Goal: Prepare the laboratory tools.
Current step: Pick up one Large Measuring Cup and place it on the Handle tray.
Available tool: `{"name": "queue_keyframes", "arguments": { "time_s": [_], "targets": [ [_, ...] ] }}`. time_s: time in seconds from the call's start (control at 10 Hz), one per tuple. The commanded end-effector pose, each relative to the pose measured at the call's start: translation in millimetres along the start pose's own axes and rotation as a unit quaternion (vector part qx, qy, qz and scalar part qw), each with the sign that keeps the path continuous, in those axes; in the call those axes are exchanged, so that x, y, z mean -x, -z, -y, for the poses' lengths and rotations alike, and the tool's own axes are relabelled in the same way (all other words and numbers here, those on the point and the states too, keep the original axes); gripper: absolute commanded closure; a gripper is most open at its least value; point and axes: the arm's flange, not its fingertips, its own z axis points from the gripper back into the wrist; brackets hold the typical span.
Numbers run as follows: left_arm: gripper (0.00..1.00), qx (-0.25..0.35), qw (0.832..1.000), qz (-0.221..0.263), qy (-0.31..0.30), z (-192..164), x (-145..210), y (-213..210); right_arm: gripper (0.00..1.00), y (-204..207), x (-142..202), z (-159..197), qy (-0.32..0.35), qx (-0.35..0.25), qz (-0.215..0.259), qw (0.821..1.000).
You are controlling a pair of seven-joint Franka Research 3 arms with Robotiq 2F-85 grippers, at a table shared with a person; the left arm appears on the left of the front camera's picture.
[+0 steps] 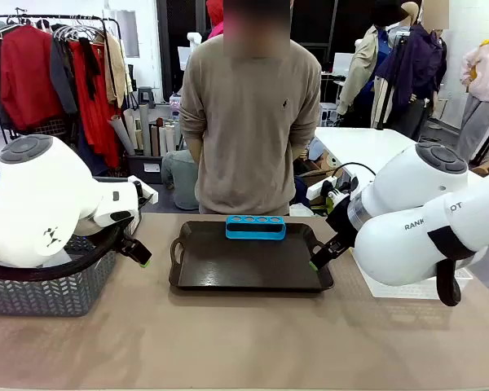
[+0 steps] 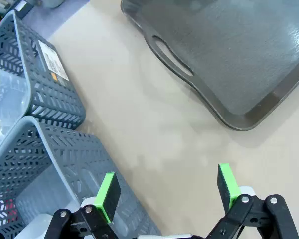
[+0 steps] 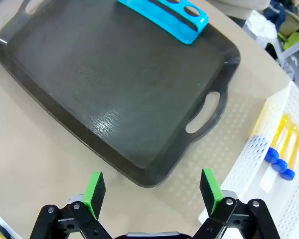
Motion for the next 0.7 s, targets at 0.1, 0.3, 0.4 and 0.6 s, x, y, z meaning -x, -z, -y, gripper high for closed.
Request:
{"name": "queue_keyframes", "arguments": {
  "time_s": [0.1, 0.3, 0.4, 0.6],
  "targets": [
    [0.00, 0.000, 1.000, 0.000, 0.000, 0.0, 0.0, -0.1, 0.00, -0.2, -0.1, 0.0, 0.000, 0.000, 0.000, 1.000],
    [0.00, 0.000, 1.000, 0.000, 0.000, 0.0, 0.0, -0.1, 0.00, -0.2, -0.1, 0.0, 0.000, 0.000, 0.000, 1.000],
    [0.00, 0.000, 1.000, 0.000, 0.000, 0.0, 0.0, -0.1, 0.00, -0.2, -0.1, 0.0, 0.000, 0.000, 0.000, 1.000],
    [0.00, 0.000, 1.000, 0.000, 0.000, 0.0, 0.0, -0.1, 0.00, -0.2, -0.1, 0.0, 0.000, 0.000, 0.000, 1.000]
  ]
}}
